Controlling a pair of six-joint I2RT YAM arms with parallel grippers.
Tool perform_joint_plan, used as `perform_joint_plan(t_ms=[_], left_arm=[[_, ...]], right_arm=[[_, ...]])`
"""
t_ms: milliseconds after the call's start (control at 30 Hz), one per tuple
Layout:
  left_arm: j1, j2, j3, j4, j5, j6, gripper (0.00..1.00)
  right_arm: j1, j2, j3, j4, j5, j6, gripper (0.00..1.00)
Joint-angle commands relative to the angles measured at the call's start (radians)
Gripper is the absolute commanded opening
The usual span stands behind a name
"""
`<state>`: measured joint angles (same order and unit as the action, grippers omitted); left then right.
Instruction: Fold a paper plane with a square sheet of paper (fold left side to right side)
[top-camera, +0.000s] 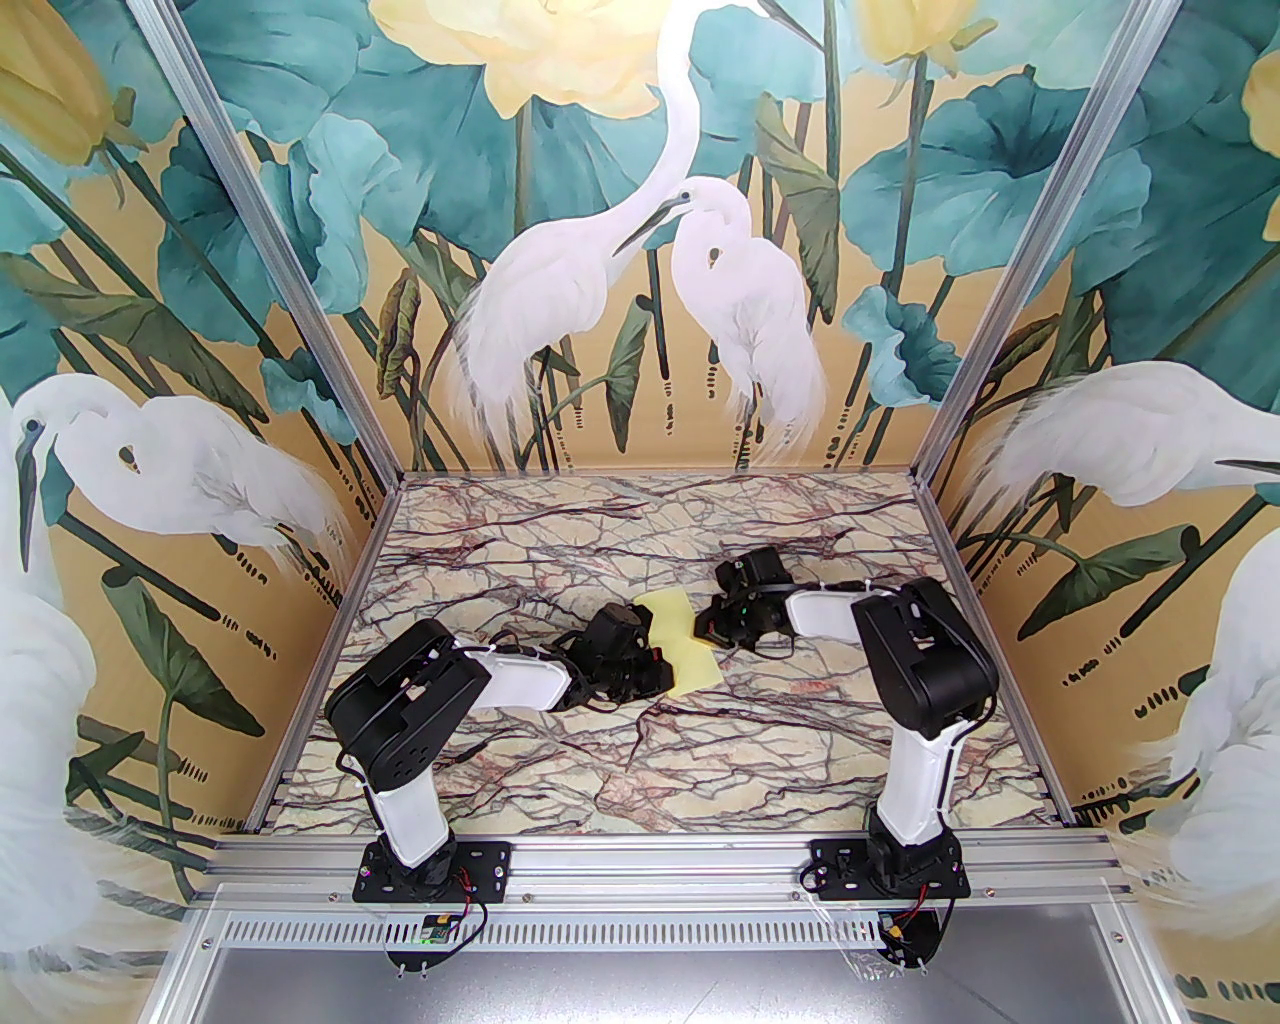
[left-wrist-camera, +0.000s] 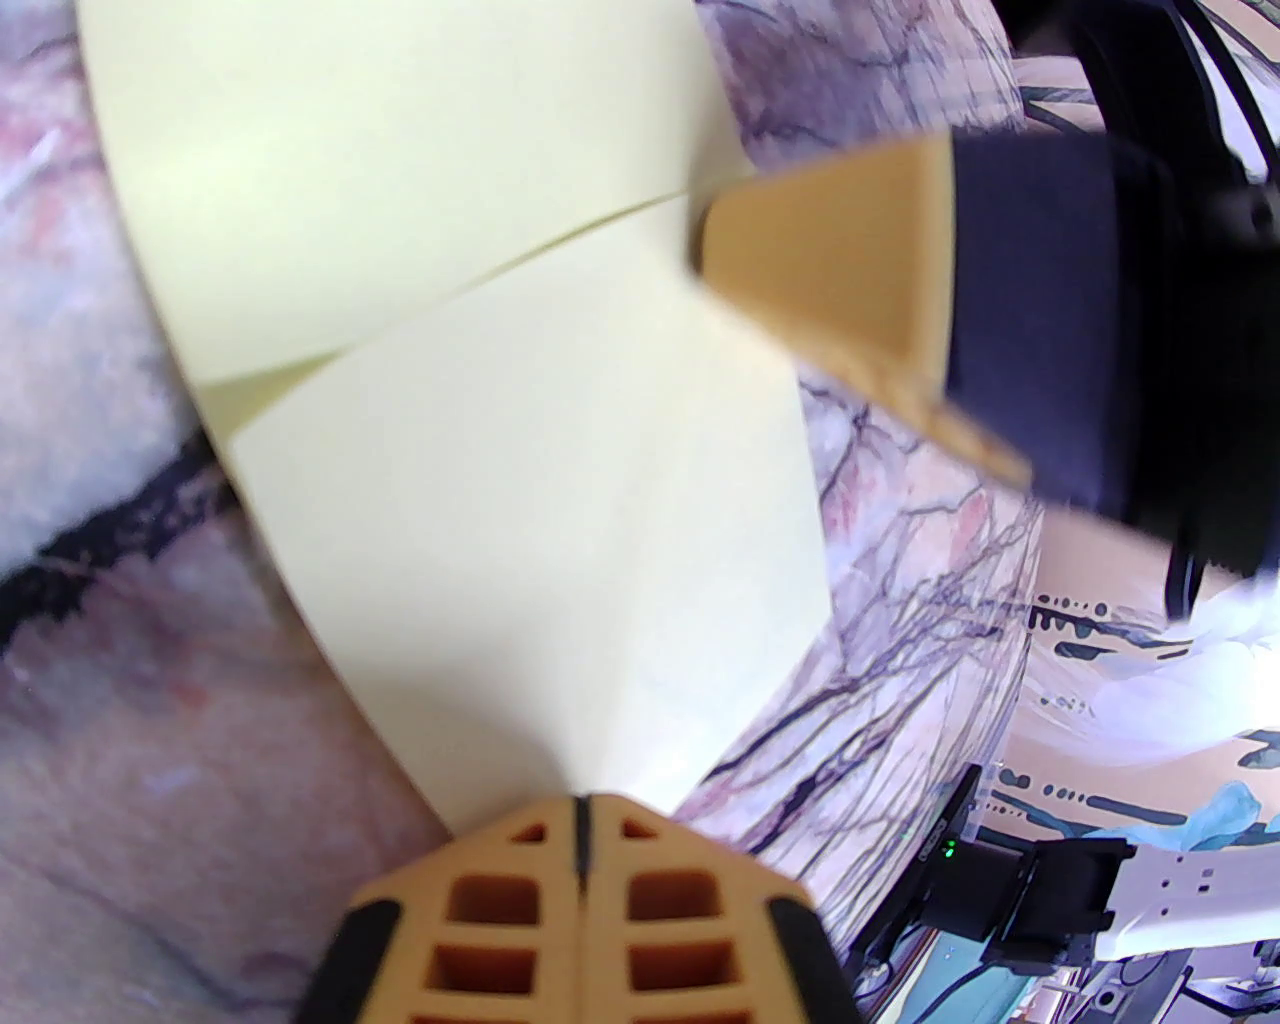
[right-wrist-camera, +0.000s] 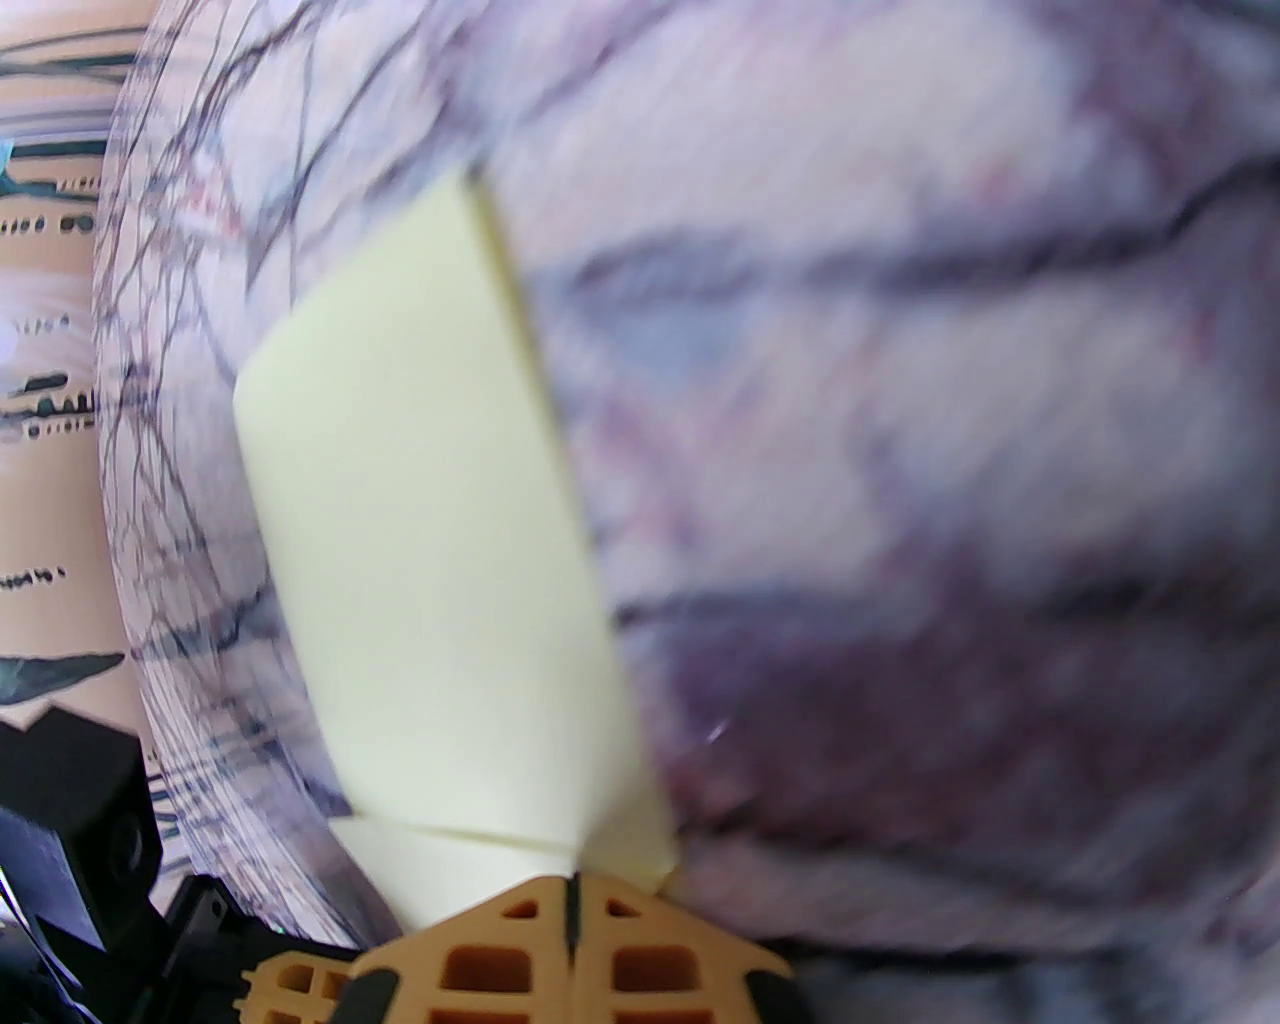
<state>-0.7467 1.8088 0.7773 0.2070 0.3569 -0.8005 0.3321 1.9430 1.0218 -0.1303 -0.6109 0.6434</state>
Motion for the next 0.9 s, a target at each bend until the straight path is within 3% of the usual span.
perform_joint_plan(t_ms=[0, 167, 367, 567, 867], left_arm=[[-0.017, 0.043, -0.016, -0.12, 0.011, 0.017, 0.0], [-0.019, 0.046, -0.003, -0.121, 0.017, 0.015, 0.0], [-0.023, 0.052, 0.001, -0.115, 0.016, 0.011, 0.0], [-0.022, 0.05, 0.005, -0.115, 0.017, 0.01, 0.0], [-0.023, 0.005, 0.051, -0.159, 0.005, 0.023, 0.0]], right_arm=[[-0.056, 0.044, 0.027, -0.03, 0.101, -0.037, 0.0], [-0.053, -0.023, 0.025, -0.046, 0.081, -0.042, 0.0], [0.027, -0.157, -0.047, -0.033, 0.071, -0.024, 0.01], [0.087, -0.102, -0.057, 0.013, 0.039, 0.006, 0.0], [0.084, -0.017, -0.065, -0.012, 0.089, -0.021, 0.0]])
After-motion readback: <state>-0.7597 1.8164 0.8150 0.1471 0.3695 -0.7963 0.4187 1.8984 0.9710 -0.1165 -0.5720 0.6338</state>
